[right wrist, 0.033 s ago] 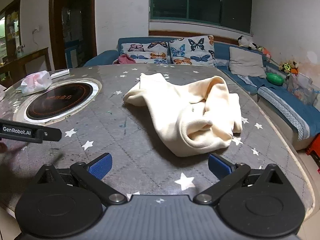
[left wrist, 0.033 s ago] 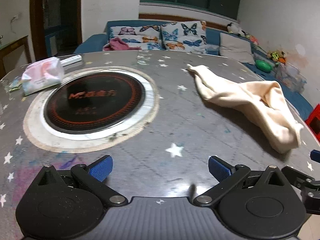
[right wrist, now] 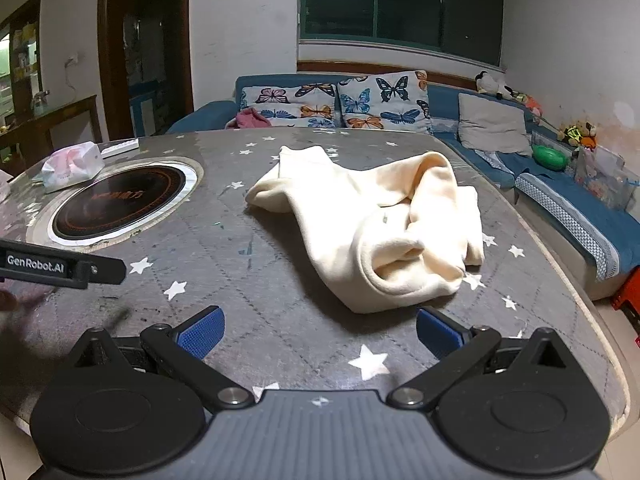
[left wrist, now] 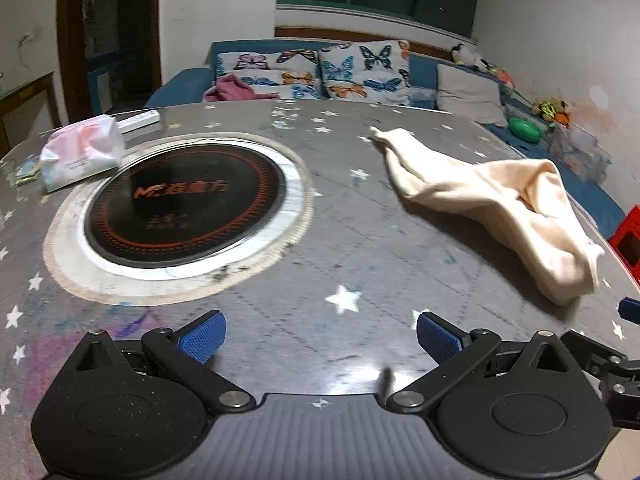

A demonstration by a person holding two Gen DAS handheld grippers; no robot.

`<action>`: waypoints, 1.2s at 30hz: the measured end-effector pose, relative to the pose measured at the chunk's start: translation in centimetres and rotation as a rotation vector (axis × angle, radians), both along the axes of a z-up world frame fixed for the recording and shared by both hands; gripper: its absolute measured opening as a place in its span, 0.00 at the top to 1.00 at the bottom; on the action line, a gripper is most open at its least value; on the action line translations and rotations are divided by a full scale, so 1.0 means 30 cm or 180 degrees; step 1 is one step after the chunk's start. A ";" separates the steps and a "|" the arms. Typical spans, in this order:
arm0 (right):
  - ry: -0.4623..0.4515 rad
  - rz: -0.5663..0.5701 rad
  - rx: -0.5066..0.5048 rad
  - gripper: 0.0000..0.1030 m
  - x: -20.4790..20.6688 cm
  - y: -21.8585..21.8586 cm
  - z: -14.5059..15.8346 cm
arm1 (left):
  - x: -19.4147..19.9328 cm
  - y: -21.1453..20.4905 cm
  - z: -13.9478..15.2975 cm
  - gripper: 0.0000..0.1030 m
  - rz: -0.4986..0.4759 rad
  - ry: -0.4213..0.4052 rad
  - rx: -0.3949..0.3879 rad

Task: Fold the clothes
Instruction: 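Move both grippers toward the crumpled cream sweatshirt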

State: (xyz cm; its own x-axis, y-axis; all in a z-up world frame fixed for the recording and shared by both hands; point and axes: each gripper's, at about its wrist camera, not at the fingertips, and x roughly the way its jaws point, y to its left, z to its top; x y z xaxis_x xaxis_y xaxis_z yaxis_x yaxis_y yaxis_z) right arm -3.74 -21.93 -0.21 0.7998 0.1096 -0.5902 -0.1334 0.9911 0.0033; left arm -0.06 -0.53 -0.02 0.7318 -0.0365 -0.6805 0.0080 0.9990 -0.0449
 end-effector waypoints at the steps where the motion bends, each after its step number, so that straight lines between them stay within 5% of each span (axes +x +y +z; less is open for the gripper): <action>1: -0.0002 0.0000 -0.0006 0.00 -0.002 -0.004 0.001 | -0.001 -0.010 0.000 0.00 -0.0014 0.0009 0.0021; 36: 0.0084 -0.0186 -0.0068 0.00 -0.089 -0.025 0.004 | -0.111 -0.161 0.025 0.00 -0.0274 -0.0007 0.0135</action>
State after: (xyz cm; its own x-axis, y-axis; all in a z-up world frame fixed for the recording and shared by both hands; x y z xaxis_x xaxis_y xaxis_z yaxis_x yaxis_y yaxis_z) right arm -6.43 -22.68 -0.10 0.7885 0.0504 -0.6130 -0.0755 0.9970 -0.0152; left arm -3.40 -5.37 0.73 0.7286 -0.0706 -0.6813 0.0940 0.9956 -0.0026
